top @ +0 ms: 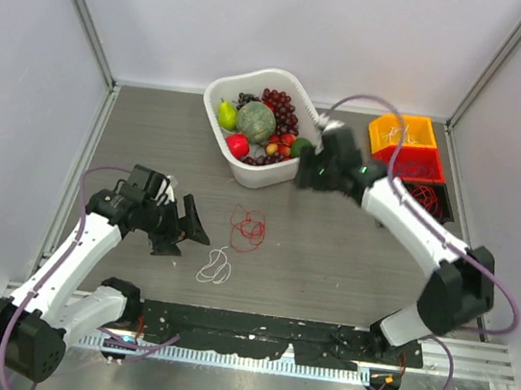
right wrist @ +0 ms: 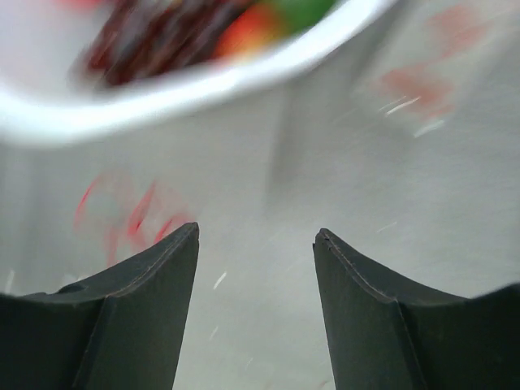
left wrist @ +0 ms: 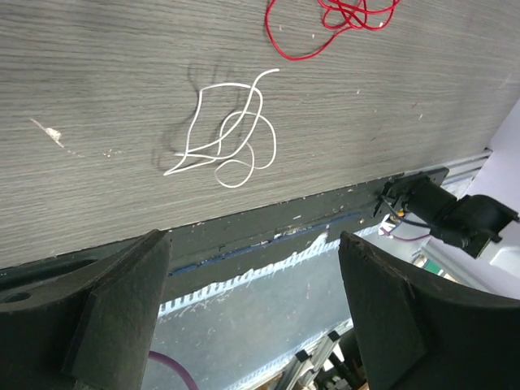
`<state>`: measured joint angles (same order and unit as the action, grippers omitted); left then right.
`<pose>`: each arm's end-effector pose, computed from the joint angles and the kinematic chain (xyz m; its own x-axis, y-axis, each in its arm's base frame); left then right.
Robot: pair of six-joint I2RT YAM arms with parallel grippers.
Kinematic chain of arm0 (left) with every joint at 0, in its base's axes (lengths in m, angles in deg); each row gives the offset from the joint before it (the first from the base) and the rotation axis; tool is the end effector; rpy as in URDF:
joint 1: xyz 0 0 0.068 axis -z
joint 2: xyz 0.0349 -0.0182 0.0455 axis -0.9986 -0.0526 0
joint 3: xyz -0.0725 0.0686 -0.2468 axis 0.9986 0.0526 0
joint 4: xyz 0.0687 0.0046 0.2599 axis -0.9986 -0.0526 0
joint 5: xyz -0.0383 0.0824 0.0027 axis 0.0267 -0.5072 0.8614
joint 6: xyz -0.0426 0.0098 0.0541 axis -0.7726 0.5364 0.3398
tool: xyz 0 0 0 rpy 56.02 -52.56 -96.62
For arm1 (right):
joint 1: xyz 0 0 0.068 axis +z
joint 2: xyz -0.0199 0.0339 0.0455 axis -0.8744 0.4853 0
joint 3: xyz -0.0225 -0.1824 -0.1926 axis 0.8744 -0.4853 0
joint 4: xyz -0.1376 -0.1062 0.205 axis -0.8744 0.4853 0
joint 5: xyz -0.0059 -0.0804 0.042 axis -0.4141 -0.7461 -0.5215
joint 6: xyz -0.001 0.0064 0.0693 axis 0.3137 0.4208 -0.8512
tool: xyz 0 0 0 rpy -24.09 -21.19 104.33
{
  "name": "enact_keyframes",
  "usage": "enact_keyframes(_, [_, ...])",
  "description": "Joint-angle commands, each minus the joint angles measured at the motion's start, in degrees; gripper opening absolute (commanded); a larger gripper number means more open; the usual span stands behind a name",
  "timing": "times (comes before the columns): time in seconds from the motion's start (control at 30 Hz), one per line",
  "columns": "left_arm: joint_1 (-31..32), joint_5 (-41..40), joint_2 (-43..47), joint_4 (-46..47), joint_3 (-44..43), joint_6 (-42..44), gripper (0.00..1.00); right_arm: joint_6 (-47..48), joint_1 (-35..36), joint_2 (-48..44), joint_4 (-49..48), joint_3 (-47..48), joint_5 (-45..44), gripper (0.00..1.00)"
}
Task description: Untangle the cables
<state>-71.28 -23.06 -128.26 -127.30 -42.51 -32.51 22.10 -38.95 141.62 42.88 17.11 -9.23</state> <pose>0.1725 -0.0732 0.2312 -0.9291 -0.3598 -0.0855 -0.2481 0.7778 -0.5774 0.3579 0.1391 0.2920 -0.7309 0.0332 -0.6817 -0.0958 0.9839 0.1507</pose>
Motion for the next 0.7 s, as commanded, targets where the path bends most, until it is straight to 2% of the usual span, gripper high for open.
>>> enact_keyframes(0.0, [-0.2,-4.4,3.3,1.1,0.7,-3.4,0.88,-7.9,15.0,-14.0,-9.5,-19.3,3.6,0.64])
enact_keyframes(0.07, [-0.2,-7.4,5.3,1.2,1.2,-5.4,0.88,-11.3,25.8,-17.1,-16.8,-26.0,2.9,0.64])
enact_keyframes(0.1, [-0.1,-9.3,6.2,0.7,1.1,-6.4,0.88,-12.7,28.0,-17.5,-18.3,-29.2,3.4,0.64])
enact_keyframes(0.2, [-0.2,-13.2,8.4,0.5,0.2,-9.2,0.88,-16.6,36.7,-14.7,-25.3,-32.1,7.3,0.64])
enact_keyframes(0.27, [-0.2,-14.0,8.8,0.4,-0.6,-10.0,0.88,-16.3,41.1,-10.4,-24.5,-30.1,8.1,0.65])
enact_keyframes(0.4, [-0.2,-12.8,9.3,1.2,-0.3,-11.1,0.88,-14.9,45.6,-2.0,-22.4,-24.2,6.8,0.65])
enact_keyframes(0.53, [-0.1,-10.5,10.9,1.4,1.6,-11.5,0.88,-14.4,45.8,3.4,-21.9,-21.5,7.1,0.63])
enact_keyframes(0.6, [-0.1,-7.5,11.6,3.4,3.6,-11.8,0.87,-14.2,45.9,5.7,-21.4,-20.2,7.6,0.56])
enact_keyframes(0.67, [-0.2,-3.3,10.9,5.1,6.3,-12.3,0.83,-14.3,46.0,7.6,-20.9,-18.8,7.8,0.48])
